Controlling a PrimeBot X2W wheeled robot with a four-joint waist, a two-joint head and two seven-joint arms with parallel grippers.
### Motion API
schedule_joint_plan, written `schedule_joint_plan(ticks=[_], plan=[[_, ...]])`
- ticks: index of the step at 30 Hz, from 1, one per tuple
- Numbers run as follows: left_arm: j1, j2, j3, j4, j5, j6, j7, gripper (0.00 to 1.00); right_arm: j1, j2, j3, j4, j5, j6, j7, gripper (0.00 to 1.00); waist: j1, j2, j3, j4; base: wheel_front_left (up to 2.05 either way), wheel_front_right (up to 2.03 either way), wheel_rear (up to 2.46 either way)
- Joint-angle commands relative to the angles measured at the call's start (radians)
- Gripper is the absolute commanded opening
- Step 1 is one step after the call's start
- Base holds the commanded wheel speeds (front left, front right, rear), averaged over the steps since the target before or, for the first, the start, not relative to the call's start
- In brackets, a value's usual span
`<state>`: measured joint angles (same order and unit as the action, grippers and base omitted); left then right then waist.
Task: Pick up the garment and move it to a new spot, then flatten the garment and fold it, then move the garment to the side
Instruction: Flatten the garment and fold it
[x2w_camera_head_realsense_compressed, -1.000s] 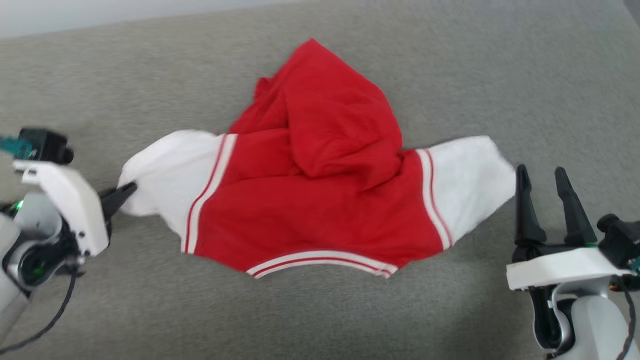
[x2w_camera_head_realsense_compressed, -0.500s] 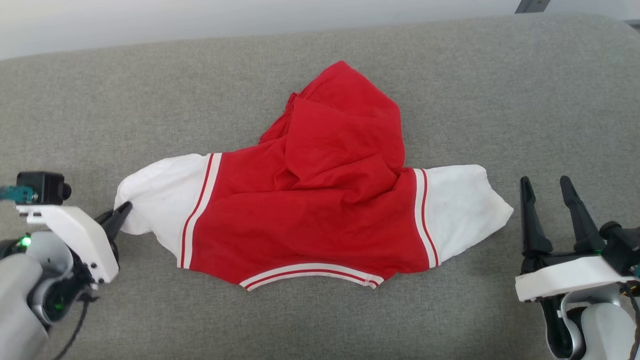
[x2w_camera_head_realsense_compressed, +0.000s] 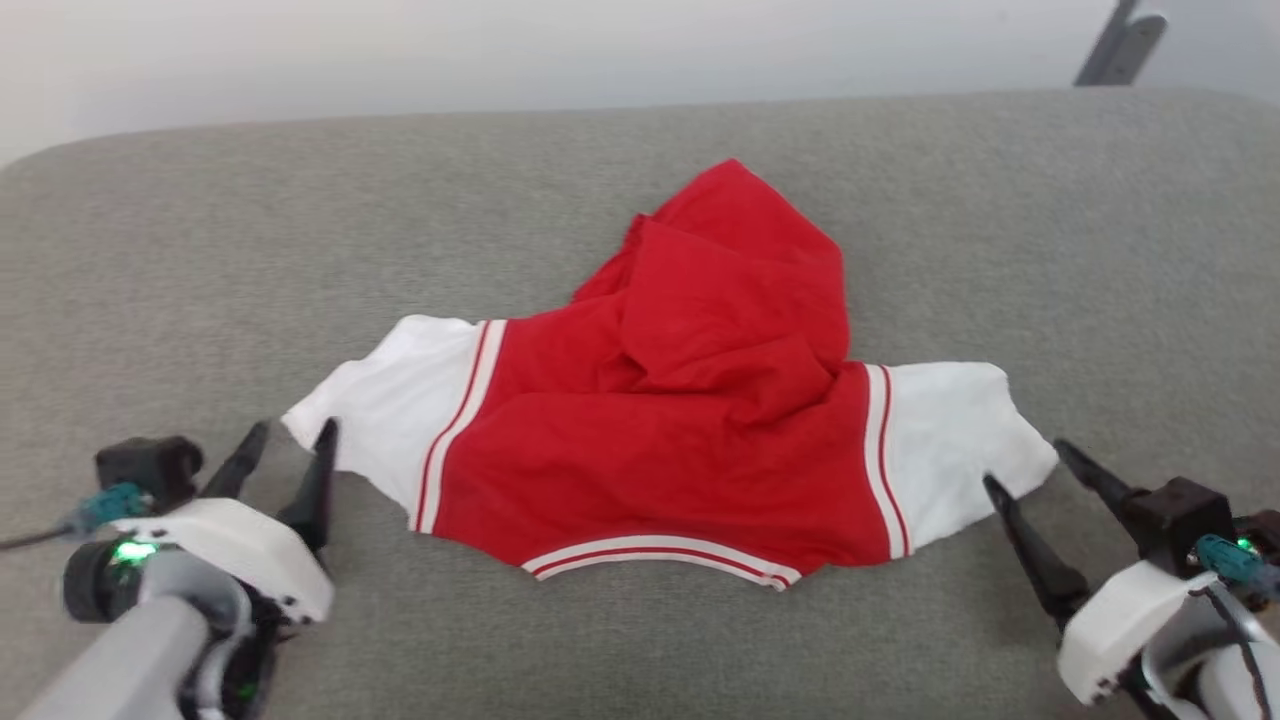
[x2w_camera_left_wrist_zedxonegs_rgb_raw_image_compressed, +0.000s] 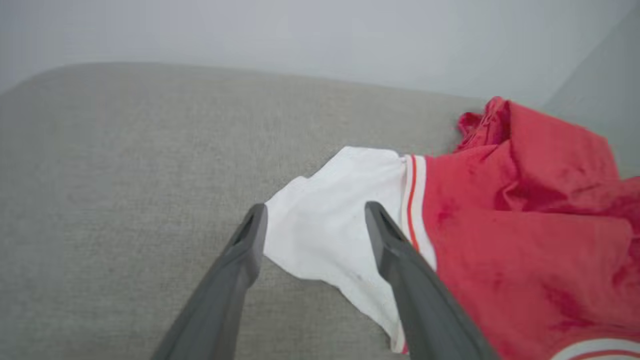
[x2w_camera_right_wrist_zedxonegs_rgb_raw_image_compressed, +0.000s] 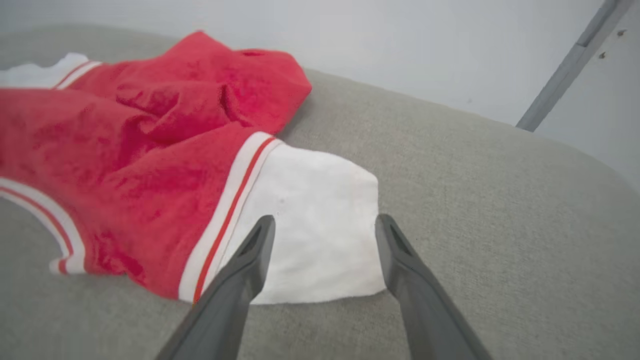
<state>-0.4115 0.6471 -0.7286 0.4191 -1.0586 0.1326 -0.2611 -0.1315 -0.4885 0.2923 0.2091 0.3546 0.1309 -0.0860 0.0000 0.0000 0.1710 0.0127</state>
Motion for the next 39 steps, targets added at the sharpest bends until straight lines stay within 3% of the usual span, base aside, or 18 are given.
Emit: schedule_joint_plan(ticks=[1,5,13,17,21,29,30,31,32,36,39], plan=[[0.036,-0.010,0.013,-0.007,0.023,0.005,-0.004,1.00,0.004,-0.011,0.010,-0.012,0.011,0.000,0.010,1.00,0.0000,0.0000,-0.011,0.021,0.00,0.00,0.00],[0.173,-0.130,0.228,-0.133,0.224,0.015,-0.005,1.00,-0.004,-0.156,0.111,-0.074,0.074,0.000,0.155,1.00,0.0000,0.0000,-0.020,0.064,0.00,0.00,0.00],[0.375,-0.362,0.472,-0.261,0.576,-0.067,-0.005,1.00,-0.056,-0.373,0.267,-0.153,0.176,0.000,0.420,1.00,0.0000,0.0000,-0.016,0.153,0.00,0.00,0.00],[0.404,-0.443,0.534,-0.257,0.668,-0.133,-0.005,1.00,-0.091,-0.430,0.318,-0.136,0.192,0.000,0.482,1.00,0.0000,0.0000,0.002,0.192,0.00,0.00,0.00],[0.406,-0.508,0.596,-0.257,0.729,-0.190,-0.005,1.00,-0.113,-0.437,0.360,-0.098,0.225,0.000,0.517,1.00,0.0000,0.0000,0.026,0.218,0.00,0.00,0.00],[0.377,-0.565,0.660,-0.247,0.796,-0.248,-0.005,1.00,-0.163,-0.427,0.440,-0.026,0.216,-0.003,0.523,1.00,0.0000,0.0000,0.076,0.223,0.00,0.00,0.00],[0.369,-0.567,0.664,-0.249,0.799,-0.250,-0.005,1.00,-0.171,-0.428,0.446,-0.019,0.209,-0.004,0.525,0.67,0.0000,0.0000,0.081,0.220,0.00,0.00,0.00],[0.363,-0.567,0.663,-0.245,0.803,-0.256,-0.005,1.00,-0.178,-0.426,0.453,-0.011,0.207,-0.005,0.527,0.26,0.0000,0.0000,0.085,0.217,0.00,0.00,0.00],[0.357,-0.561,0.657,-0.237,0.806,-0.257,-0.005,1.00,-0.189,-0.423,0.455,-0.004,0.201,-0.005,0.521,0.00,0.0000,0.0000,0.089,0.212,0.00,0.00,0.00],[0.277,-0.485,0.579,-0.197,0.804,-0.263,-0.005,1.00,-0.218,-0.417,0.464,0.022,0.183,-0.005,0.513,0.00,0.0000,0.0000,0.105,0.197,0.00,0.00,0.00],[0.184,-0.375,0.461,-0.161,0.754,-0.264,0.008,1.00,-0.239,-0.406,0.470,0.026,0.173,-0.005,0.512,0.00,0.0000,0.0000,0.111,0.185,0.00,0.00,0.00]])
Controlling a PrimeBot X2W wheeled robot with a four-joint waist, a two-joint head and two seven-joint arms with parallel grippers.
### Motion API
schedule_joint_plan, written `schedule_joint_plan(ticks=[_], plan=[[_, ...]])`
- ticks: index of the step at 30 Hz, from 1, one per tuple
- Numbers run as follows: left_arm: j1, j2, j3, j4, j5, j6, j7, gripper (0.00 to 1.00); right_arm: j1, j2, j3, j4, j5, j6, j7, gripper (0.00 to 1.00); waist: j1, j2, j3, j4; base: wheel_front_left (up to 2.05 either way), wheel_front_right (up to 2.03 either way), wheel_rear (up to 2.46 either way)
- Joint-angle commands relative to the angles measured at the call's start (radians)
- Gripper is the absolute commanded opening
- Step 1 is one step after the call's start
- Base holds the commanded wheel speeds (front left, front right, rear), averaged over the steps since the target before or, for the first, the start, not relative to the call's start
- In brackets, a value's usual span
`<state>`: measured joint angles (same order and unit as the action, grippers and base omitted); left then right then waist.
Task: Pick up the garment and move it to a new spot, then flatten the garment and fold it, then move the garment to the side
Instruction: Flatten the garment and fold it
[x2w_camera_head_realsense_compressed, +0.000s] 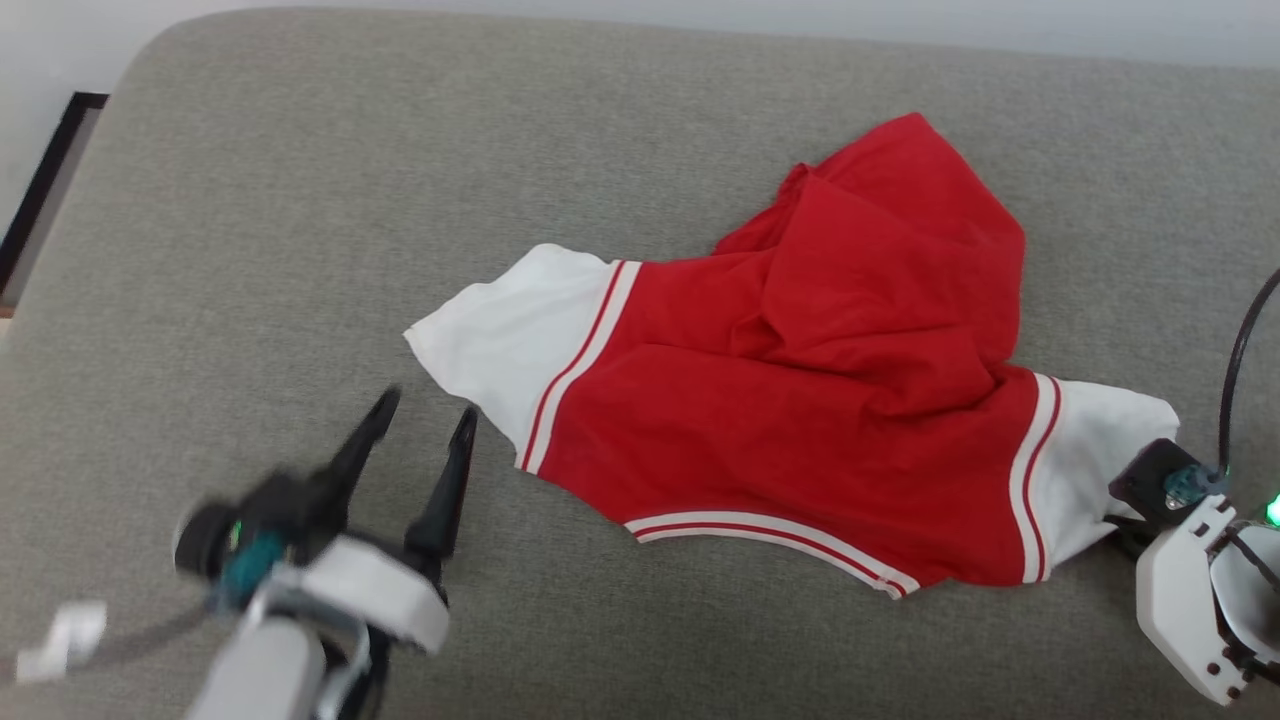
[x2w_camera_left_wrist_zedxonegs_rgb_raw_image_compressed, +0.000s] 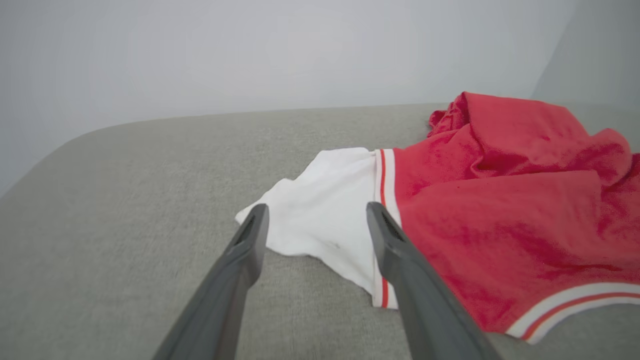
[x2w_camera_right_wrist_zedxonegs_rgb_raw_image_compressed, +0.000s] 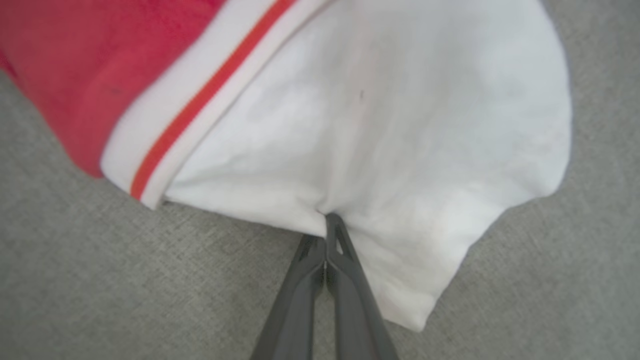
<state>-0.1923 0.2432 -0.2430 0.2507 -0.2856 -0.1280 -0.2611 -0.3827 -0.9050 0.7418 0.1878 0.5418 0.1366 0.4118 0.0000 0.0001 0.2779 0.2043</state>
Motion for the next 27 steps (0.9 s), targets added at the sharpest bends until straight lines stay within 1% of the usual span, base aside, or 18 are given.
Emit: schedule_joint_plan(ticks=[1,2,3,4,5,8,11,13,16,18,20,22,27], plan=[[-0.075,0.071,-0.070,0.017,-0.049,-0.002,0.037,1.00,0.007,0.014,0.023,0.047,-0.017,-0.011,0.015,0.00,0.0000,-0.0001,0.007,-0.010,0.00,0.00,0.00],[-0.114,0.110,-0.127,0.019,-0.090,-0.003,0.077,1.00,0.002,0.016,0.027,0.046,-0.018,-0.011,0.015,0.00,0.0000,-0.0001,0.009,-0.014,0.00,0.00,0.00],[-0.114,0.110,-0.127,0.019,-0.090,-0.003,0.077,1.00,0.002,0.016,0.027,0.046,-0.018,-0.011,0.015,0.00,0.0000,-0.0001,0.009,-0.014,0.00,0.00,0.00],[-0.155,0.147,-0.180,0.021,-0.150,-0.003,0.131,1.00,-0.004,0.018,0.032,0.044,-0.020,-0.011,0.017,0.00,0.0000,-0.0001,0.011,-0.018,0.00,0.00,0.00],[-0.194,0.181,-0.221,0.024,-0.222,-0.003,0.197,1.00,-0.010,0.021,0.036,0.042,-0.022,-0.011,0.019,0.00,0.0000,-0.0001,0.013,-0.022,0.00,0.00,0.00],[-0.296,0.291,-0.325,0.032,-0.436,-0.003,0.456,1.00,-0.035,0.033,0.051,0.026,-0.029,-0.011,0.028,0.00,0.0000,-0.0001,0.023,-0.040,0.00,0.00,0.00],[-0.369,0.344,-0.335,0.054,-0.647,-0.003,0.663,1.00,-0.063,0.048,0.066,0.011,-0.036,-0.010,0.031,0.00,0.0000,-0.0001,0.038,-0.063,0.00,0.00,0.00],[-0.394,0.373,-0.329,0.086,-0.749,-0.003,0.789,1.00,-0.078,0.055,0.076,0.005,-0.041,-0.010,0.031,0.00,0.0000,-0.0001,0.050,-0.079,0.00,0.00,0.00],[-0.433,0.386,-0.312,0.132,-0.855,0.004,0.932,1.00,-0.090,0.066,0.086,0.002,-0.046,-0.010,0.034,0.00,0.0000,-0.0001,0.067,-0.099,0.00,0.00,0.00],[-0.448,0.396,-0.315,0.162,-0.881,0.011,0.995,1.00,-0.096,0.070,0.092,0.005,-0.046,-0.010,0.033,0.00,0.0000,-0.0001,0.080,-0.112,0.00,0.00,0.00],[-0.463,0.389,-0.317,0.181,-0.897,0.011,1.017,1.00,-0.105,0.074,0.094,0.007,-0.048,-0.010,0.035,0.00,0.0000,-0.0001,0.092,-0.122,0.00,0.00,0.00],[-0.468,0.362,-0.305,0.204,-0.933,0.010,1.028,1.00,-0.112,0.079,0.092,0.012,-0.047,-0.010,0.035,0.00,0.0000,-0.0001,0.101,-0.131,0.00,0.00,0.00],[-0.481,0.321,-0.319,0.255,-0.955,0.008,1.049,1.00,-0.126,0.088,0.090,0.020,-0.052,-0.011,0.032,0.00,0.0000,-0.0001,0.116,-0.148,0.00,0.00,0.00]])
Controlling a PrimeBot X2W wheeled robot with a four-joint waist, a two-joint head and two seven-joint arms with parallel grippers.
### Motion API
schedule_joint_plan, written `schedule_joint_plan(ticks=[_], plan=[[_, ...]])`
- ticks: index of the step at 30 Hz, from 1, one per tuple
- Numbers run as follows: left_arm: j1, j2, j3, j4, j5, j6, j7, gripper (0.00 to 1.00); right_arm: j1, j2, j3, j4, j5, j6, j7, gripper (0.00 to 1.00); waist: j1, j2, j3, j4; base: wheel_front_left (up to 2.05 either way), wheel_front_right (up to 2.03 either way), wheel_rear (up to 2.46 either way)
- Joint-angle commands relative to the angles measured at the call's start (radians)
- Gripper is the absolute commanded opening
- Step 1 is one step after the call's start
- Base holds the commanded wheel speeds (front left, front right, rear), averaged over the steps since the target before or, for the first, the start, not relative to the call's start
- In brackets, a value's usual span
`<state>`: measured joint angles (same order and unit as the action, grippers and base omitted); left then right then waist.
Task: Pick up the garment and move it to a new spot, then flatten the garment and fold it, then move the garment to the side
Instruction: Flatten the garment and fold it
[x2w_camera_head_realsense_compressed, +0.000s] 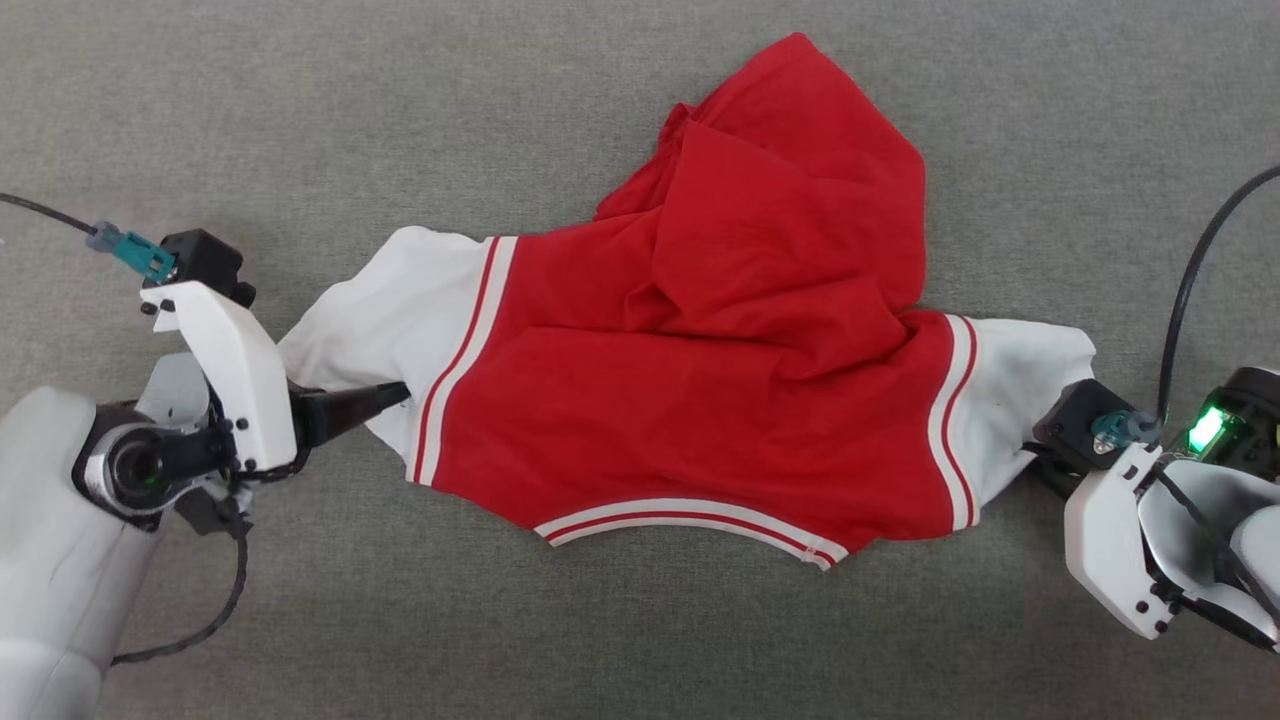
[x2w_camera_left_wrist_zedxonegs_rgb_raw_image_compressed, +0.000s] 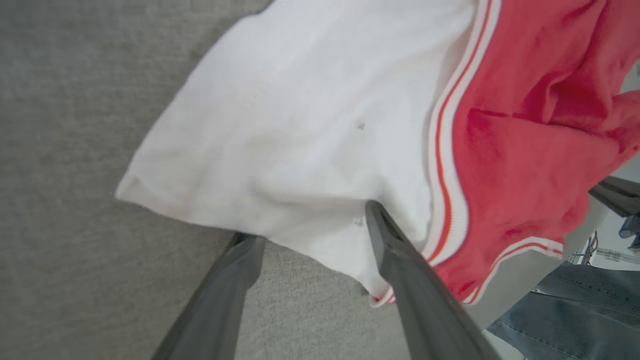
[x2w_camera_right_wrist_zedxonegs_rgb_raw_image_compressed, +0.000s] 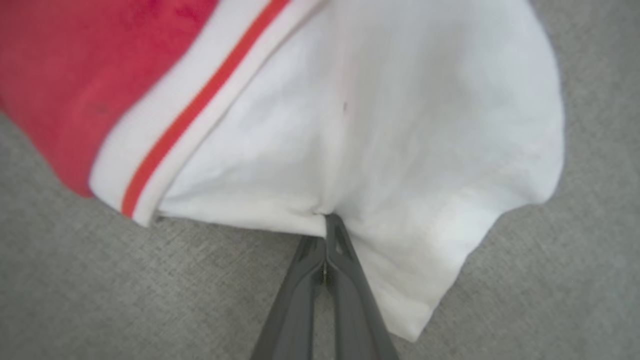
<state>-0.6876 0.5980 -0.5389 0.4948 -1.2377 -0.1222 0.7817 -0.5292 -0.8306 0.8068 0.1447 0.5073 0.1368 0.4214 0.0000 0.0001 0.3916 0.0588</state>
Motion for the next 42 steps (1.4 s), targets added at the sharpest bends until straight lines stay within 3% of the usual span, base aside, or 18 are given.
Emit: schedule_joint_plan(ticks=[1,2,5,6,14,20,23,30,36,42], plan=[[0.013,-0.046,-0.024,0.020,-0.010,0.001,0.010,1.00,0.019,0.016,0.024,0.064,-0.017,-0.011,0.022,0.00,0.0000,-0.0001,0.004,-0.005,0.00,0.00,0.00],[0.010,-0.053,-0.029,0.027,-0.012,0.000,0.015,0.98,0.018,0.018,0.023,0.066,-0.015,-0.011,0.020,0.00,0.0000,-0.0001,0.005,-0.008,0.00,0.00,0.00],[0.004,-0.065,-0.040,0.043,-0.008,-0.005,0.009,0.15,0.012,0.024,0.018,0.070,-0.016,-0.011,0.012,0.00,0.0000,-0.0001,0.004,-0.015,0.00,0.00,0.00],[0.004,-0.067,-0.043,0.048,-0.008,-0.006,0.007,0.00,0.011,0.026,0.018,0.072,-0.017,-0.011,0.008,0.00,0.0000,-0.0001,0.001,-0.017,0.00,0.00,0.00],[0.014,-0.035,-0.039,0.041,-0.009,-0.009,-0.061,0.00,0.020,0.044,-0.024,0.079,-0.014,-0.011,-0.049,0.00,0.0000,-0.0001,-0.033,-0.031,0.00,0.00,0.00],[0.028,-0.001,-0.009,-0.039,-0.027,-0.010,-0.183,0.00,0.048,0.057,-0.125,0.055,0.004,-0.008,-0.132,0.00,0.0000,-0.0001,-0.064,-0.040,0.00,0.00,0.00],[0.054,0.027,0.028,-0.129,-0.021,-0.010,-0.342,0.00,0.088,0.053,-0.253,0.020,0.010,-0.007,-0.174,0.00,0.0000,-0.0001,-0.081,-0.047,0.00,0.00,0.00],[0.037,0.024,0.040,-0.230,0.016,-0.010,-0.561,0.00,0.138,0.096,-0.465,-0.085,0.060,-0.006,-0.180,0.00,0.0000,-0.0001,-0.087,-0.053,0.00,0.00,0.00],[-0.116,-0.034,0.057,-0.128,0.047,-0.009,-0.680,0.00,-0.026,0.175,-0.515,-0.072,0.136,-0.006,-0.166,0.00,0.0000,-0.0001,-0.037,-0.065,0.00,0.00,0.00],[-0.382,-0.111,0.090,0.119,0.085,-0.005,-0.766,0.00,-0.367,0.285,-0.507,0.137,0.187,-0.006,-0.189,0.00,0.0000,-0.0001,0.029,-0.078,0.00,0.00,0.00]])
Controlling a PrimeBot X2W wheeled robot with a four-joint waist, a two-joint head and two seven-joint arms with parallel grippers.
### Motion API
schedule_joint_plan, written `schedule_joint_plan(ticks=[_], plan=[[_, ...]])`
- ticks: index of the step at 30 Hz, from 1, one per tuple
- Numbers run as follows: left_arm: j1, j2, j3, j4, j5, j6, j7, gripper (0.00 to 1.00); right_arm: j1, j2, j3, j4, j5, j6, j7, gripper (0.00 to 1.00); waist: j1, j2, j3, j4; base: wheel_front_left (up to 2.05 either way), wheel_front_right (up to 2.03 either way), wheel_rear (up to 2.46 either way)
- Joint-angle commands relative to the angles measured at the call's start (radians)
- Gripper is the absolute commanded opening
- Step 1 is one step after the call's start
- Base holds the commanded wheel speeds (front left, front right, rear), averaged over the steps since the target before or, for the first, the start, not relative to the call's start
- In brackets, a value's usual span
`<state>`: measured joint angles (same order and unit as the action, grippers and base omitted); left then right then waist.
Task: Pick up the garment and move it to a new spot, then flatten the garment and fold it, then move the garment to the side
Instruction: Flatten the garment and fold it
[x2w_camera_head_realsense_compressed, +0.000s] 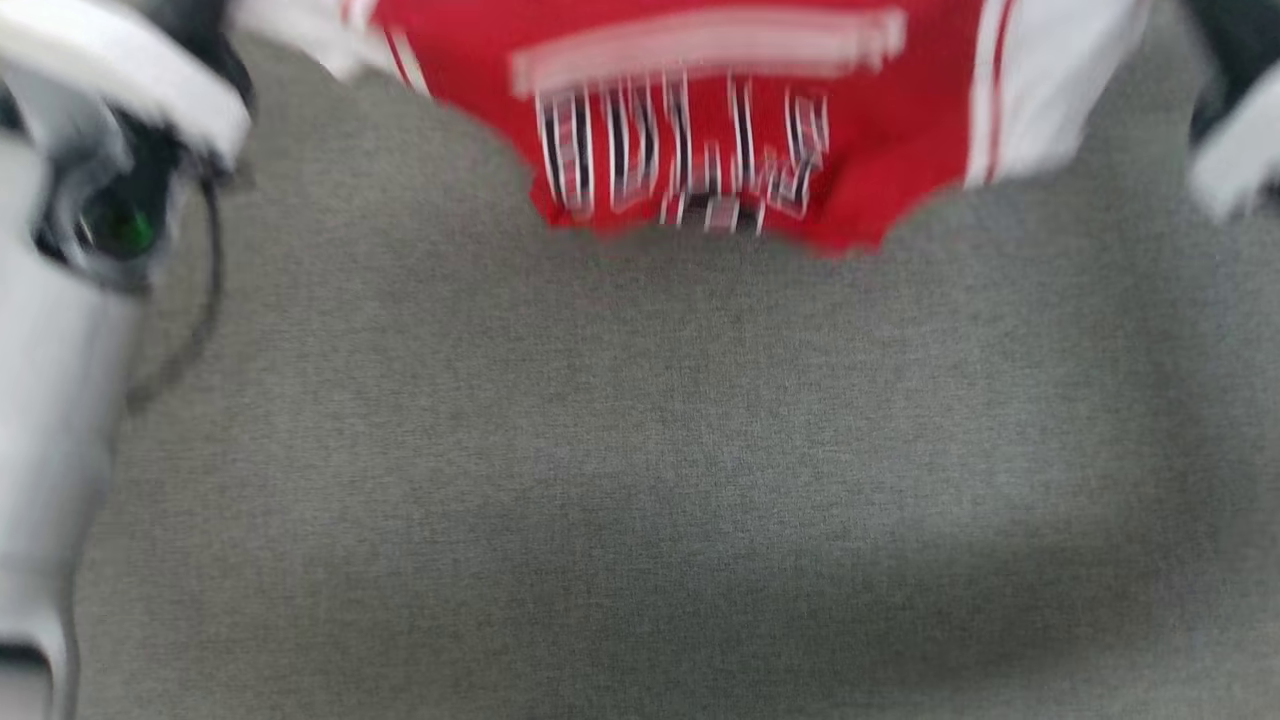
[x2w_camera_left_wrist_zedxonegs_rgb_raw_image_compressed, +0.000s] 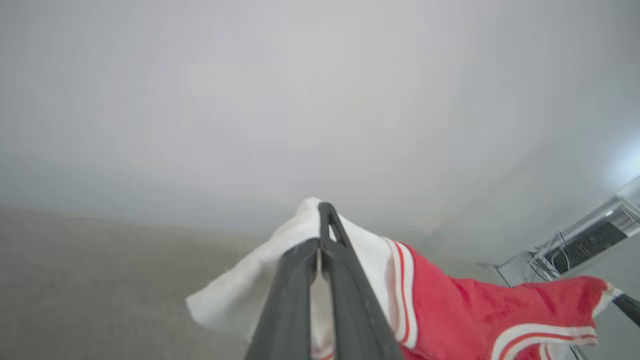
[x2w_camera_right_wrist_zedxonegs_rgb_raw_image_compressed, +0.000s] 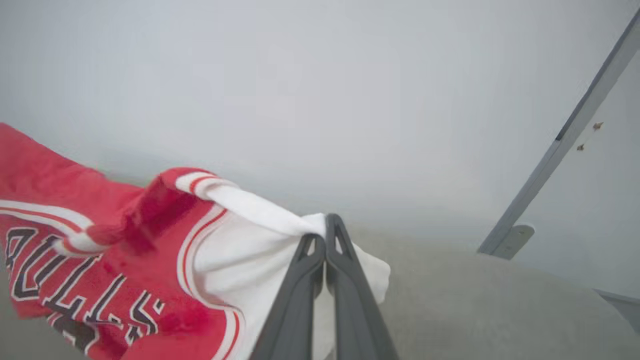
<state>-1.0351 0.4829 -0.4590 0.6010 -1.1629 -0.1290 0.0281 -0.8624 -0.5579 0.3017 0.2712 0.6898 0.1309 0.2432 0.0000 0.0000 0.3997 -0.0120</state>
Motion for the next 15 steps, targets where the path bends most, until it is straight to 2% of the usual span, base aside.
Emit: schedule_joint_plan(ticks=[1,8,12,15], plan=[[-0.085,-0.003,0.014,0.050,0.025,0.002,-0.031,0.00,-0.096,0.028,-0.003,0.052,0.002,0.000,-0.023,0.00,0.0000,0.0000,0.030,-0.009,0.00,0.00,0.00],[-0.410,-0.033,-0.014,0.245,0.160,0.001,-0.174,0.00,-0.478,0.111,-0.033,0.320,-0.092,-0.001,-0.173,0.00,0.0000,0.0000,0.058,-0.016,0.00,0.00,0.00],[-0.534,-0.068,0.012,0.322,0.157,-0.001,-0.248,0.00,-0.611,0.148,-0.071,0.449,-0.135,-0.001,-0.271,0.00,0.0000,0.0000,0.046,-0.016,0.00,0.00,0.00],[-0.555,-0.087,0.000,0.313,0.129,-0.002,-0.254,0.00,-0.653,0.157,-0.067,0.510,-0.146,-0.001,-0.311,0.00,0.0000,0.0000,0.025,-0.012,0.00,0.00,0.00]])
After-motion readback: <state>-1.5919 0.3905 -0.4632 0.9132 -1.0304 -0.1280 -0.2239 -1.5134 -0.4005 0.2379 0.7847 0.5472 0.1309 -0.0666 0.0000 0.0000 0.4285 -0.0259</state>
